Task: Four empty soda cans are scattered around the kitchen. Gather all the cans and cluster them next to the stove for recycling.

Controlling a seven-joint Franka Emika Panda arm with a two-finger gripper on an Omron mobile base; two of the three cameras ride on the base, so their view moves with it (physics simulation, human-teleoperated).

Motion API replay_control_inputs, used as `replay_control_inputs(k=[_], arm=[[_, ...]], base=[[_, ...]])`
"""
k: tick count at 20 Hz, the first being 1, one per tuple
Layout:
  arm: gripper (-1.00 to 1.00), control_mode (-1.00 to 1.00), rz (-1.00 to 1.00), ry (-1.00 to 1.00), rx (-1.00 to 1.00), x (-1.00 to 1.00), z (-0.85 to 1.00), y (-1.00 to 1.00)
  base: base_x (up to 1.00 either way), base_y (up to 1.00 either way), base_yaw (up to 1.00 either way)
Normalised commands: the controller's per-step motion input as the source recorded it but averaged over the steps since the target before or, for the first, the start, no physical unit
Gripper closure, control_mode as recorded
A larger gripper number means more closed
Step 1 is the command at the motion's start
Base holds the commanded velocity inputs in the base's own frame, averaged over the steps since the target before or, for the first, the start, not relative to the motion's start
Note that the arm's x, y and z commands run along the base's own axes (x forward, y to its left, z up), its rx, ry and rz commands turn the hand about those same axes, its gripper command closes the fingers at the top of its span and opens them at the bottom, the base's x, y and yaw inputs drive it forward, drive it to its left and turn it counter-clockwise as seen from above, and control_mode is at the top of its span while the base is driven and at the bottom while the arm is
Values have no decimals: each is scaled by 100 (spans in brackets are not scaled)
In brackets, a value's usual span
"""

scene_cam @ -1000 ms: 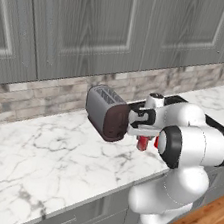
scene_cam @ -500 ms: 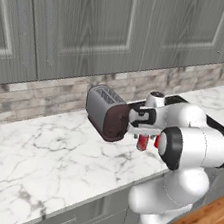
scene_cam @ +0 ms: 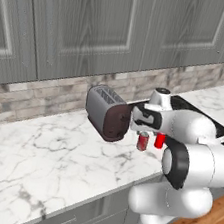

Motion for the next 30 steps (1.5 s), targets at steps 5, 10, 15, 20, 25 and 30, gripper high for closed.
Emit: replay_control_inputs(k=[5, 10, 15, 20, 25, 30], arm=[[-100, -100, 0, -9, 0, -49, 30, 0], [-100, -100, 0, -8, 0, -53, 32, 0], [-100, -100, 0, -5, 0, -46, 29, 4], [-100, -100, 0, -4, 0, -43, 26, 1], [-100, -100, 0, -1, 0, -26, 28, 0], [-100, -100, 0, 4, 0, -26, 33, 0]], base=[[0, 0, 0], [0, 0, 0], [0, 0, 0], [0, 0, 0], [0, 0, 0], [0, 0, 0]])
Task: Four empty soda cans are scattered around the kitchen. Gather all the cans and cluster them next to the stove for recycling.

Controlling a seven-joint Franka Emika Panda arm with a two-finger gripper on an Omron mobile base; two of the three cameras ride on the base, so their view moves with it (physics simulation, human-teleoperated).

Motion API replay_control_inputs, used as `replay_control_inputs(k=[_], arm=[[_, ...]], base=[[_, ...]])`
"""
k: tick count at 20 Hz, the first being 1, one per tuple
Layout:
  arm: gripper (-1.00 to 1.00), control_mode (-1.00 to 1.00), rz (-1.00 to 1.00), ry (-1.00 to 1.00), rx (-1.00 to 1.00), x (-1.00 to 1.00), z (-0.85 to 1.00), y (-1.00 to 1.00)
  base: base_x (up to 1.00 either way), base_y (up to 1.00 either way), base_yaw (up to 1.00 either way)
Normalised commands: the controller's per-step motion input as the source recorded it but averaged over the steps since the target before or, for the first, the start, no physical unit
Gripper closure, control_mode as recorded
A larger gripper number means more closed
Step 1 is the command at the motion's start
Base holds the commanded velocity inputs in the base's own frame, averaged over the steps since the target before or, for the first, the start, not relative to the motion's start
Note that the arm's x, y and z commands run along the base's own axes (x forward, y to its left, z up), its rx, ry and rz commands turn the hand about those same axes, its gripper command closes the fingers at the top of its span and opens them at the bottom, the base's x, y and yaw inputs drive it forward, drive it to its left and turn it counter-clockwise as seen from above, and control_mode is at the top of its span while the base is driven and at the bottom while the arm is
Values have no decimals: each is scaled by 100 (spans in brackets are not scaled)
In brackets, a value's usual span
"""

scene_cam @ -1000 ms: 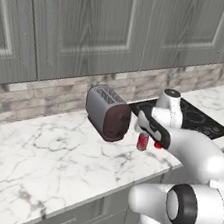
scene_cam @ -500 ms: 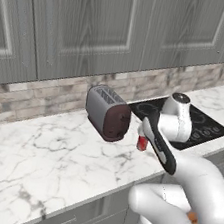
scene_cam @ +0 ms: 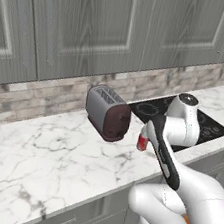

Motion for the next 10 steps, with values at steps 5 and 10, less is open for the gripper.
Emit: replay_control_inputs(k=[5, 10], arm=[[-100, -100, 0, 12, 0, -24, 26, 1], [-100, 100, 0, 7, 0, -18, 13, 0]], base=[[0, 0, 0], [-14, -2, -2]])
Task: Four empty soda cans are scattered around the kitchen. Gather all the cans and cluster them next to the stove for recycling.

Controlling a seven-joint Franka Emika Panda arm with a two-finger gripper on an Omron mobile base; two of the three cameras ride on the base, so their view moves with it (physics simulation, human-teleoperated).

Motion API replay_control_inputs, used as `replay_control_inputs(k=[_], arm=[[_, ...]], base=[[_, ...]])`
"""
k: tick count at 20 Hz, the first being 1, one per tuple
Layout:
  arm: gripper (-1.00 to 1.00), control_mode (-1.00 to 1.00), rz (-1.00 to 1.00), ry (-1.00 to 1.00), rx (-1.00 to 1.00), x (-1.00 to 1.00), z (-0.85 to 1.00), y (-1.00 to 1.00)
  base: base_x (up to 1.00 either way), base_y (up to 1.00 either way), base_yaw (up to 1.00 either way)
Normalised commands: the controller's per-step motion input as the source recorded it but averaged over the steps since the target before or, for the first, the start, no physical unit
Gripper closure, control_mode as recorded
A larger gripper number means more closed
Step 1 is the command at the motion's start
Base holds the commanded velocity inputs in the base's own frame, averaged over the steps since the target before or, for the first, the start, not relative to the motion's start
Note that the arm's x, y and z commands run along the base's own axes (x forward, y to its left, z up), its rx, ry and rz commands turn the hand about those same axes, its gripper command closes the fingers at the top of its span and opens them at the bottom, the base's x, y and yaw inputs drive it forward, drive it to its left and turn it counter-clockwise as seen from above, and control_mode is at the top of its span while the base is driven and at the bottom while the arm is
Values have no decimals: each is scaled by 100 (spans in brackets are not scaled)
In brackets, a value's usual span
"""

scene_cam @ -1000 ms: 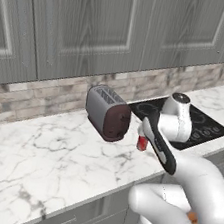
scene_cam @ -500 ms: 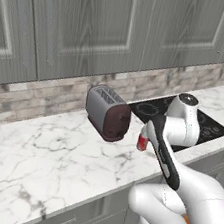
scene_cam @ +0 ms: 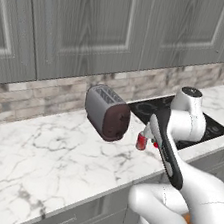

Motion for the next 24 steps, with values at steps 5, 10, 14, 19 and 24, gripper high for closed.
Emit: replay_control_inputs(k=[5, 10, 14, 19, 24], arm=[[-100, 100, 0, 0, 0, 0, 0, 0], [-100, 100, 0, 0, 0, 0, 0, 0], [-100, 100, 0, 0, 0, 0, 0, 0], [-100, 100, 0, 0, 0, 0, 0, 0], [-100, 100, 0, 0, 0, 0, 0, 0]], base=[[-57, -49, -13], [-59, -63, -13], [-30, -75, -11], [11, -45, -28], [0, -13, -44]])
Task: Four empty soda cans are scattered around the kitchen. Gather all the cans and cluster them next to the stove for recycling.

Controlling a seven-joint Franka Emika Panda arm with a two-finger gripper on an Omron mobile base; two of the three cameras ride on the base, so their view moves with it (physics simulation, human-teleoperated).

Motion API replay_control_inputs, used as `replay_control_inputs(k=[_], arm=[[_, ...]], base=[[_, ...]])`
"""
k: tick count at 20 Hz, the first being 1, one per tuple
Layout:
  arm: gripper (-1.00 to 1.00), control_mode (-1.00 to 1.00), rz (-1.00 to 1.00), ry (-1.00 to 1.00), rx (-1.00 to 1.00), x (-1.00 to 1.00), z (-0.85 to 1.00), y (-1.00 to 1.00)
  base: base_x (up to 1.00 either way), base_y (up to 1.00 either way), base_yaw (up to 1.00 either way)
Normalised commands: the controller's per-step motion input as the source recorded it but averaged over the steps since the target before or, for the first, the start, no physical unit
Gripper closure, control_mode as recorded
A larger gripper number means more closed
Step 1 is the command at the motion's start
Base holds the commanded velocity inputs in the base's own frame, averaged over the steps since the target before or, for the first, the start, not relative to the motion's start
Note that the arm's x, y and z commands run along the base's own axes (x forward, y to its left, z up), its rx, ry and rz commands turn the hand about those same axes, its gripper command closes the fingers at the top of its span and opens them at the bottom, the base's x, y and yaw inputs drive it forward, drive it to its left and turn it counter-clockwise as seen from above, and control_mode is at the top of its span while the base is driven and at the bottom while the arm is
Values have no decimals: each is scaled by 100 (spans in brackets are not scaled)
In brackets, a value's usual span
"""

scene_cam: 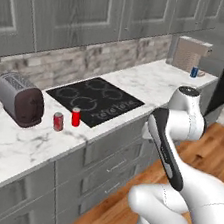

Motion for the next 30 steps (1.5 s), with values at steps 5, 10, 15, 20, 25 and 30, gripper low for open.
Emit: replay_control_inputs(k=[5, 10, 15, 20, 25, 30], arm=[[-100, 100, 0, 0, 0, 0, 0, 0], [-100, 100, 0, 0, 0, 0, 0, 0], [-100, 100, 0, 0, 0, 0, 0, 0], [-100, 100, 0, 0, 0, 0, 0, 0], [-100, 100, 0, 0, 0, 0, 0, 0], [-100, 100, 0, 0, 0, 0, 0, 0]], base=[[10, -28, -36], [59, -16, -18], [74, -36, -10], [81, -22, -9], [86, -16, -8], [86, -17, -9]])
